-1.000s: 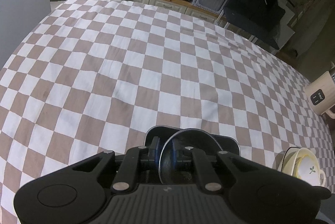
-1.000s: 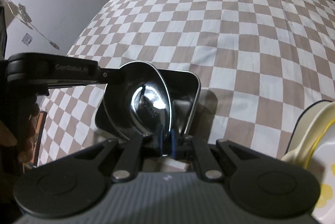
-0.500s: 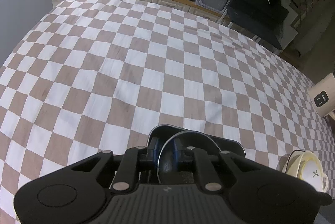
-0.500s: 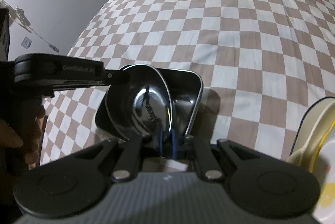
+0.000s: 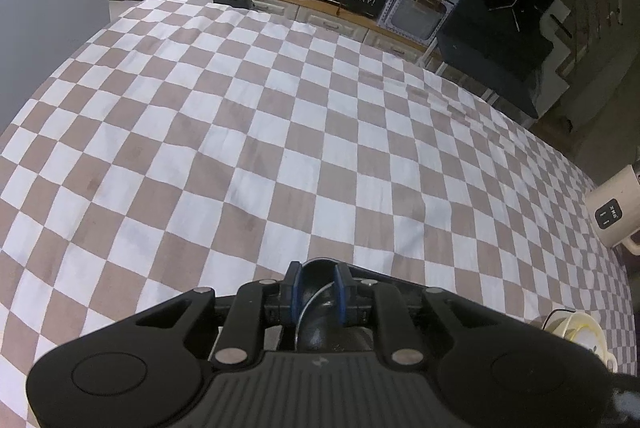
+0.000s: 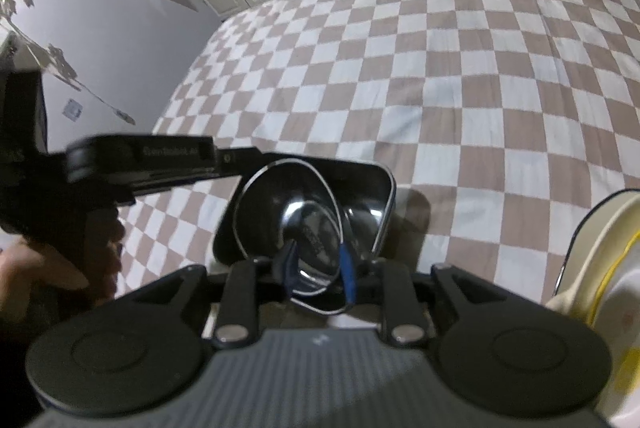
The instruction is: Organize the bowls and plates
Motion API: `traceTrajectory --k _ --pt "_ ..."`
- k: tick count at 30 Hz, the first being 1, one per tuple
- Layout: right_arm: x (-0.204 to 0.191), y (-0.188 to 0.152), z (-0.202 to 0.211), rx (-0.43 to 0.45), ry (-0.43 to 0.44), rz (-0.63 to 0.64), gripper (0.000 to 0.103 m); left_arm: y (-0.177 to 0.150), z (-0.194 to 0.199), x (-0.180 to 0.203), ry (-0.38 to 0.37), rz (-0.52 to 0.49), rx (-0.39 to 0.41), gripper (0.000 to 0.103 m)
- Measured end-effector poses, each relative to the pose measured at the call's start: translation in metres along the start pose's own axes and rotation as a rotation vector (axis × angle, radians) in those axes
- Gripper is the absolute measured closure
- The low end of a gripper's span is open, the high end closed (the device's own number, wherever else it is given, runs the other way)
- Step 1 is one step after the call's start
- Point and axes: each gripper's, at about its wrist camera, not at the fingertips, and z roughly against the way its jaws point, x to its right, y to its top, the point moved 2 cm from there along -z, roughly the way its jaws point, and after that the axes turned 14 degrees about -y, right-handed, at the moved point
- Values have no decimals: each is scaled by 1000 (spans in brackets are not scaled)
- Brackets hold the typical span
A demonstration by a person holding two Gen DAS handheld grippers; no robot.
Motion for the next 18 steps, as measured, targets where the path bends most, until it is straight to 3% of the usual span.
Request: traceTrajectory --k 10,18 --pt "25 6 3 16 -61 -71 75 -7 17 -7 32 -33 -19 74" --pt "33 2 -7 -8 -101 -71 75 -21 19 -8 58 -99 -116 74"
